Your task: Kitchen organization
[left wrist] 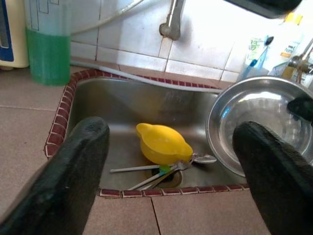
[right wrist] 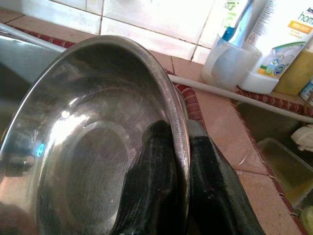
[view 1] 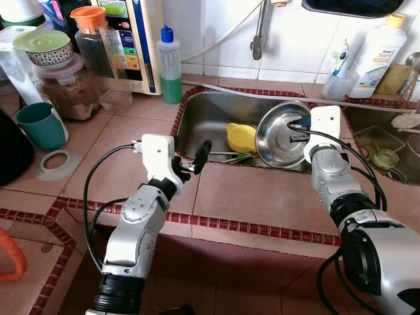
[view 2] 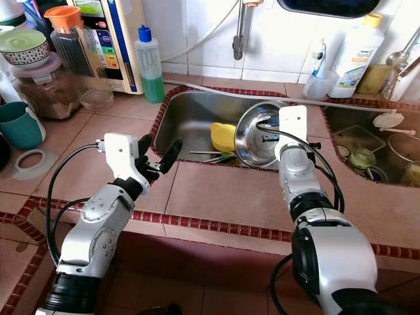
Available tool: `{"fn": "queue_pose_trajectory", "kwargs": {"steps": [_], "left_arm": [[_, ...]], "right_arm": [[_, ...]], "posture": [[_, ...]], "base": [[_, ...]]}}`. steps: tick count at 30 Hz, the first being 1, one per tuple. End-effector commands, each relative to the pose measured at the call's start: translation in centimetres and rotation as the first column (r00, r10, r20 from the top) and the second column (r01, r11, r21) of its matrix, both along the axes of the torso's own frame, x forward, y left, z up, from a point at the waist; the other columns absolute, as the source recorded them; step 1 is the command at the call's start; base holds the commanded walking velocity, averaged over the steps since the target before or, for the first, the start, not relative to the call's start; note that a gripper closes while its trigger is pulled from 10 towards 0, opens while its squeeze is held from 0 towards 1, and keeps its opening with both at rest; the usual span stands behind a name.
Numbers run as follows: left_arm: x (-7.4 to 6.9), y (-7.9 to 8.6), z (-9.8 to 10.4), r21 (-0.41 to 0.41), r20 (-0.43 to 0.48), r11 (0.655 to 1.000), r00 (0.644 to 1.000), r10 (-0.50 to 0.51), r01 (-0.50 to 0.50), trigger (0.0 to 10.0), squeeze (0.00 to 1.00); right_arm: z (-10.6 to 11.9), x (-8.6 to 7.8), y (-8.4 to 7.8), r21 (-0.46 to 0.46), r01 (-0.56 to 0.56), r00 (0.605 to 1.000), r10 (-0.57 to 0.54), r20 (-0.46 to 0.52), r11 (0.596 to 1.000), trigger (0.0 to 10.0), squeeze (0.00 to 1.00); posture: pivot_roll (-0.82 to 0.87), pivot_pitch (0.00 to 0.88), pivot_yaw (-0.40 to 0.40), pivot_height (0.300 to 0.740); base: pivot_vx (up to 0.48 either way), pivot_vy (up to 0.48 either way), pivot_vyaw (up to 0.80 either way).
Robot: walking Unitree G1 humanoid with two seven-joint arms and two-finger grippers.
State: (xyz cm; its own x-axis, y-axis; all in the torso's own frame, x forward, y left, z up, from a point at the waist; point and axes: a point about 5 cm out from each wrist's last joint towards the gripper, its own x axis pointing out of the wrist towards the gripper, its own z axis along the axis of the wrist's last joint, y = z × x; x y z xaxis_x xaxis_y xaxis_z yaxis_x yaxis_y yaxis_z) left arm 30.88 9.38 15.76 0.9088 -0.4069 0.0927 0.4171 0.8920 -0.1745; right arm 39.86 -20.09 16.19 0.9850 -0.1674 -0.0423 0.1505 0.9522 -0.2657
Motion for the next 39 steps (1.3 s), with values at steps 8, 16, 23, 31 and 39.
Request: {"fn": "queue_pose_trajectory", "kwargs": {"steps": [8, 16, 23, 31, 39], "left_arm": [[-0.1, -0.1, 0.5, 0.027, 0.010, 1.000, 1.000, -0.014, 0.014, 10.0, 1.00], [-0.2, -0.1, 0.5, 0.034, 0.005, 0.999, 1.000, -0.009, 0.009, 10.0, 1.00], [-0.2, 0.0, 0.6, 0.039, 0.003, 0.999, 1.000, -0.002, 0.002, 10.0, 1.00], [-0.2, 0.0, 0.5, 0.040, -0.001, 0.999, 1.000, 0.006, -0.006, 10.0, 1.00], [-0.1, -0.1, 0.5, 0.042, -0.002, 0.999, 1.000, 0.012, -0.012, 10.0, 1.00]], "right_arm": [[-2.6, -0.6, 1.4, -0.047, -0.117, 0.984, 0.110, -0.138, 0.992, 10.0, 0.00], [-2.8, -0.6, 2.1, -0.066, -0.166, 0.975, 0.154, -0.159, 0.984, 10.0, 1.00], [-2.8, -0.5, 2.5, -0.097, -0.189, 0.970, 0.170, -0.175, 0.977, 10.0, 1.00], [-3.0, -0.6, 2.6, -0.133, -0.218, 0.960, 0.188, -0.205, 0.967, 10.0, 1.00], [-2.9, -0.6, 2.6, -0.101, -0.227, 0.959, 0.204, -0.198, 0.969, 10.0, 1.00]], "posture": [[0.16, 0.053, 0.036, 0.740], [0.17, 0.052, 0.037, 0.740], [0.17, 0.055, 0.033, 0.740], [0.17, 0.058, 0.030, 0.740], [0.17, 0.059, 0.030, 0.740]], "base": [[0.000, 0.000, 0.00], [0.000, 0.000, 0.00], [0.000, 0.000, 0.00], [0.000, 0.000, 0.00], [0.000, 0.000, 0.00]]}}
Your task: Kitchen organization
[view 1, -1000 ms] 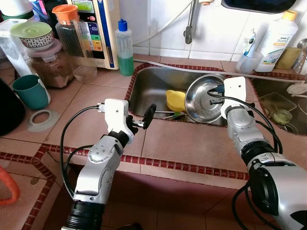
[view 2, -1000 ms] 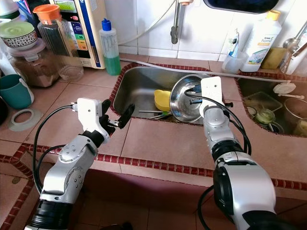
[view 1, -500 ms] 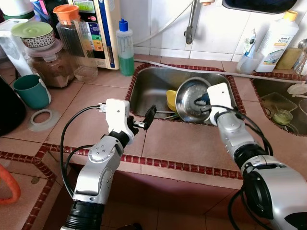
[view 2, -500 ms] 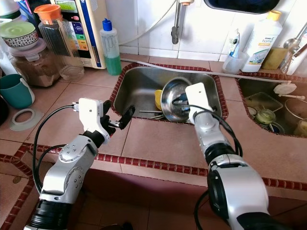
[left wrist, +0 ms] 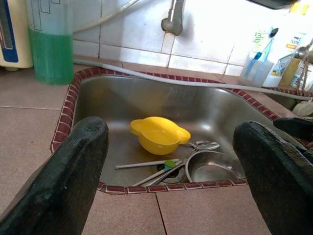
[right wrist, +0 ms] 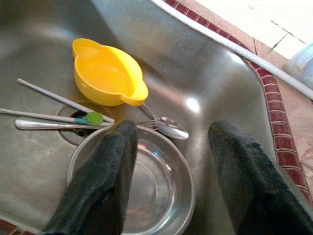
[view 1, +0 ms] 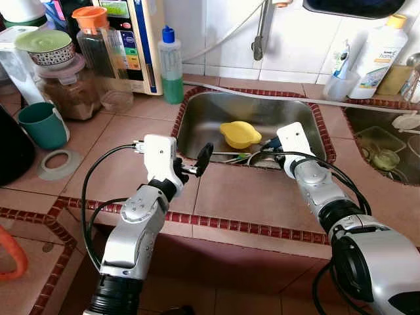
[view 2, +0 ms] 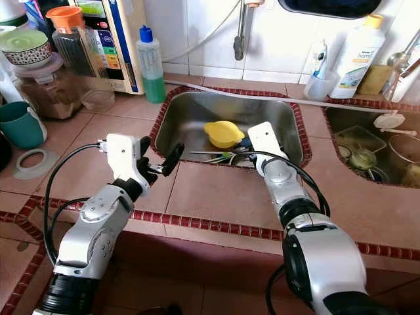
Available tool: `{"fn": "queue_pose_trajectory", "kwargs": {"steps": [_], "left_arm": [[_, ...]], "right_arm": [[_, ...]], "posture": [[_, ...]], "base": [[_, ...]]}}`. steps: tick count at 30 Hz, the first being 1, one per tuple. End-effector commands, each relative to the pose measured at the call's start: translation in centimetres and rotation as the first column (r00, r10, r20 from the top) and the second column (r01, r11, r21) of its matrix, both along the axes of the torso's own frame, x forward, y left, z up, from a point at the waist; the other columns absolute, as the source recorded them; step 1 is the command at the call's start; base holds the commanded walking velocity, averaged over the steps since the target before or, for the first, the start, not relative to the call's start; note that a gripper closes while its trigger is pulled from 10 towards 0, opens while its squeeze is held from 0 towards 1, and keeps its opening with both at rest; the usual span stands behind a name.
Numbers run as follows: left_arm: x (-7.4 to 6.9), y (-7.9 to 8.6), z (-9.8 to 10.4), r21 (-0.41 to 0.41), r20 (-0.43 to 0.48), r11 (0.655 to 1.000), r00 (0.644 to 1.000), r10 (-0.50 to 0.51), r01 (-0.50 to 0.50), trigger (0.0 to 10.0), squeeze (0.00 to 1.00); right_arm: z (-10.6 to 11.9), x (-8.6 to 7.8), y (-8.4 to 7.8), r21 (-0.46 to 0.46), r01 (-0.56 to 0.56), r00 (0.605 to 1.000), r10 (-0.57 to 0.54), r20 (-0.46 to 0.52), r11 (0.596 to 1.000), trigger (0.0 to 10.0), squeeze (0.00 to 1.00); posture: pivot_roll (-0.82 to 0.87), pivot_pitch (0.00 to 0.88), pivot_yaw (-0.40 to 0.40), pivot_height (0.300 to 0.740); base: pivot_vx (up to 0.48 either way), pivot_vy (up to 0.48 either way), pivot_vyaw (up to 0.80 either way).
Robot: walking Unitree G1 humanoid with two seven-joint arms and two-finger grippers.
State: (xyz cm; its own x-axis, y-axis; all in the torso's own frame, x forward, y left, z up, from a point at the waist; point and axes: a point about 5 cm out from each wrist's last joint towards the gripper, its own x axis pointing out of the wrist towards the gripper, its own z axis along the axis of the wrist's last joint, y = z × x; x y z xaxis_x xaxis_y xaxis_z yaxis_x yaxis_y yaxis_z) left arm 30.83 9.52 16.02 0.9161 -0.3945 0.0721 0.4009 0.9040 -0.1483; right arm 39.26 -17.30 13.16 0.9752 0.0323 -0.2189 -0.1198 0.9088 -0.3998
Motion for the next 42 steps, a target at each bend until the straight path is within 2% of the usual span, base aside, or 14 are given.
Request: {"fn": "queue_pose_trajectory", "kwargs": {"steps": [1, 6, 9, 12, 14, 17, 20, 21, 26, 27, 31, 33, 39, 42], "left_arm": [[0.0, -0.2, 0.1, 0.029, -0.009, 1.000, 1.000, 0.003, -0.003, 10.0, 1.00], [0.5, 0.1, -0.6, 0.102, -0.048, 0.993, 0.996, 0.069, -0.064, 10.0, 1.00], [1.0, 0.7, -0.7, 0.159, -0.020, 0.979, 0.991, 0.135, -0.131, 10.0, 1.00], [1.2, 1.0, -0.8, 0.168, -0.015, 0.974, 0.988, 0.155, -0.150, 10.0, 1.00], [1.5, 1.3, -0.7, 0.178, -0.001, 0.971, 0.987, 0.163, -0.160, 10.0, 0.00], [2.0, 2.3, -0.3, 0.260, 0.037, 0.938, 0.973, 0.229, -0.231, 10.0, 0.00], [2.2, 2.5, -0.2, 0.274, 0.056, 0.933, 0.973, 0.225, -0.232, 10.0, 0.00], [2.3, 3.1, 0.1, 0.226, 0.053, 0.949, 0.975, 0.214, -0.221, 10.0, 0.00], [2.0, 4.9, 0.3, 0.253, 0.082, 0.936, 0.969, 0.231, -0.244, 10.0, 0.00], [2.0, 4.9, 0.3, 0.253, 0.082, 0.936, 0.969, 0.231, -0.244, 10.0, 0.00], [0.8, 6.2, -0.6, 0.308, 0.097, 0.914, 0.964, 0.246, -0.264, 10.0, 0.00], [0.7, 6.3, -0.6, 0.311, 0.102, 0.911, 0.963, 0.250, -0.270, 10.0, 0.00], [0.0, 6.0, -1.4, 0.237, 0.079, 0.919, 0.949, 0.305, -0.315, 10.0, 0.00], [-0.3, 5.8, -1.6, 0.222, 0.072, 0.919, 0.946, 0.316, -0.325, 10.0, 0.00]], "right_arm": [[0.7, 0.2, -0.3, 0.065, 0.014, 1.000, -0.015, 0.023, 0.998, 10.0, 1.00], [2.4, 0.7, -1.0, 0.152, 0.013, 0.995, -0.027, 0.095, 0.988, 10.0, 1.00], [3.6, 0.9, -1.7, 0.231, -0.009, 0.988, -0.026, 0.151, 0.973, 10.0, 1.00], [4.0, 0.9, -1.9, 0.259, -0.028, 0.985, -0.018, 0.173, 0.966, 10.0, 1.00], [4.4, 0.9, -1.9, 0.285, -0.058, 0.980, 0.000, 0.199, 0.957, 10.0, 1.00], [4.7, 0.5, -1.6, 0.311, -0.122, 0.966, 0.041, 0.257, 0.943, 10.0, 1.00], [4.4, 0.2, -1.6, 0.343, -0.136, 0.962, 0.041, 0.271, 0.929, 10.0, 1.00], [3.6, -0.7, -1.6, 0.348, -0.168, 0.959, 0.071, 0.275, 0.922, 10.0, 1.00], [1.9, -3.8, -1.4, 0.312, -0.243, 0.948, 0.156, 0.279, 0.919, 10.0, 1.00], [1.9, -3.8, -1.4, 0.312, -0.243, 0.948, 0.156, 0.279, 0.919, 10.0, 1.00], [1.8, -5.6, -1.5, 0.336, -0.197, 0.946, 0.089, 0.312, 0.921, 10.0, 1.00], [1.8, -5.8, -1.5, 0.338, -0.194, 0.945, 0.082, 0.318, 0.921, 10.0, 1.00], [2.8, -7.9, -1.1, 0.351, -0.127, 0.946, 0.007, 0.324, 0.928, 10.0, 1.00], [3.3, -8.1, -1.1, 0.357, -0.110, 0.943, -0.016, 0.332, 0.928, 10.0, 1.00]], "posture": [[0.16, 0.061, 0.029, 0.740], [0.13, 0.058, 0.031, 0.740], [0.10, 0.051, 0.033, 0.740], [0.09, 0.042, 0.034, 0.740], [0.07, 0.032, 0.035, 0.740], [0.05, 0.009, 0.040, 0.740], [0.05, 0.000, 0.043, 0.740], [0.06, 0.000, 0.045, 0.740], [0.05, 0.000, 0.063, 0.740], [0.05, 0.000, 0.063, 0.740], [0.05, 0.000, 0.070, 0.740], [0.05, 0.000, 0.070, 0.740], [0.00, 0.000, 0.078, 0.740], [-0.01, 0.000, 0.075, 0.740]], "base": [[0.000, 0.000, 0.00], [0.000, 0.000, 0.00], [0.000, 0.000, 0.00], [0.000, 0.000, 0.00], [0.000, 0.000, 0.00], [0.000, 0.000, 0.00], [0.000, 0.000, 0.00], [0.000, 0.000, 0.00], [0.000, 0.000, 0.00], [0.000, 0.000, 0.00], [0.000, 0.000, 0.00], [0.000, 0.000, 0.00], [0.000, 0.000, 0.00], [0.000, 0.000, 0.00]]}}
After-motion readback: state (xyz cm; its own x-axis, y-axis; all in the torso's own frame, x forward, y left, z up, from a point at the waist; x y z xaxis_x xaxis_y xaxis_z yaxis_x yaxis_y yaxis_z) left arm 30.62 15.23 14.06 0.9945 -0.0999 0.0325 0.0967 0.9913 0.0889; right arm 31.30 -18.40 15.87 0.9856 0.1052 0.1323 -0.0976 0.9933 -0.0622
